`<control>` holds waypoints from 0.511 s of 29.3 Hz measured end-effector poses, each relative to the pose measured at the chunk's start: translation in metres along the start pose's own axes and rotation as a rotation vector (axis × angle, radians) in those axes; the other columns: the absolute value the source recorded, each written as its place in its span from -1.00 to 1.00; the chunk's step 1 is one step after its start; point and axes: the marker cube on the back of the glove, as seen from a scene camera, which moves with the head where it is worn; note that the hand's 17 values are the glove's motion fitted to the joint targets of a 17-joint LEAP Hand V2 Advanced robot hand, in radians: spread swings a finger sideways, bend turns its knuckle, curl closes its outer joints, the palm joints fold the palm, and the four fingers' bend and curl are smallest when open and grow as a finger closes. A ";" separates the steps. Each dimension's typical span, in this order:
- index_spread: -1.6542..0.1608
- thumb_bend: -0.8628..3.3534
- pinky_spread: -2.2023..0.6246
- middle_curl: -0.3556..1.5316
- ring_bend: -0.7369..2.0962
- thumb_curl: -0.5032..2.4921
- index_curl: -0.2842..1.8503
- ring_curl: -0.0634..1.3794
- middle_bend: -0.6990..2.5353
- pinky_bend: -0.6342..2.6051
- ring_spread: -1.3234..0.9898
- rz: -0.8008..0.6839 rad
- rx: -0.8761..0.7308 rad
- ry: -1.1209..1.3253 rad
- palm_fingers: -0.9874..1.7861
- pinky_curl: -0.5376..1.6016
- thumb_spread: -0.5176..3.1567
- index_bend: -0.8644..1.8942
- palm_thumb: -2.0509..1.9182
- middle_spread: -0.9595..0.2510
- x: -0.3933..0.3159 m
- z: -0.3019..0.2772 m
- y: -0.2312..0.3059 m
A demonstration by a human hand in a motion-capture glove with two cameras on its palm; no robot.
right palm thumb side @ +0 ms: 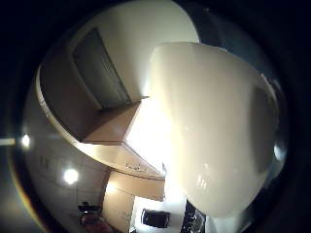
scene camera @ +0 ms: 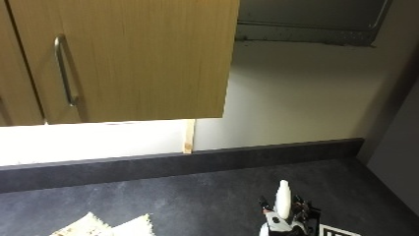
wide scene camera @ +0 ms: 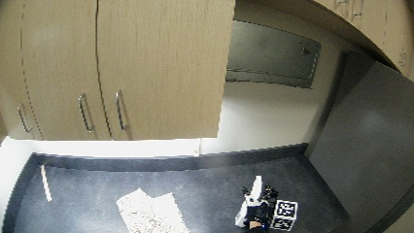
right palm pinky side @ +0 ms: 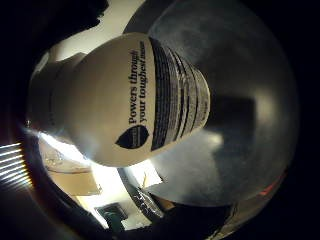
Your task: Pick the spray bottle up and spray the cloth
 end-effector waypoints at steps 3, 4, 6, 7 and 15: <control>0.43 -0.58 0.67 -0.31 -0.17 -0.34 -0.51 -0.49 -0.43 -0.18 0.27 -0.020 0.000 -0.010 -0.14 -0.22 -0.17 -0.26 0.49 0.73 -0.004 0.003 0.001; 0.43 -0.58 0.67 -0.30 -0.16 -0.34 -0.50 -0.48 -0.43 -0.19 0.27 -0.024 0.000 -0.014 -0.11 -0.23 -0.17 -0.25 0.49 0.73 -0.005 0.004 0.001; 0.47 -0.58 0.67 -0.28 -0.14 -0.34 -0.49 -0.48 -0.39 -0.24 0.26 -0.028 -0.004 -0.032 -0.01 -0.25 -0.17 -0.23 0.50 0.73 -0.006 0.005 0.001; 0.49 -0.58 0.68 -0.25 -0.14 -0.33 -0.47 -0.48 -0.34 -0.28 0.25 -0.031 -0.007 -0.046 0.10 -0.27 -0.17 -0.20 0.51 0.73 -0.007 0.006 0.001; 0.60 -0.55 0.67 -0.16 -0.14 -0.31 -0.37 -0.43 -0.25 -0.45 0.18 -0.070 -0.003 -0.100 0.34 -0.31 -0.14 -0.09 0.58 0.61 -0.005 0.001 -0.009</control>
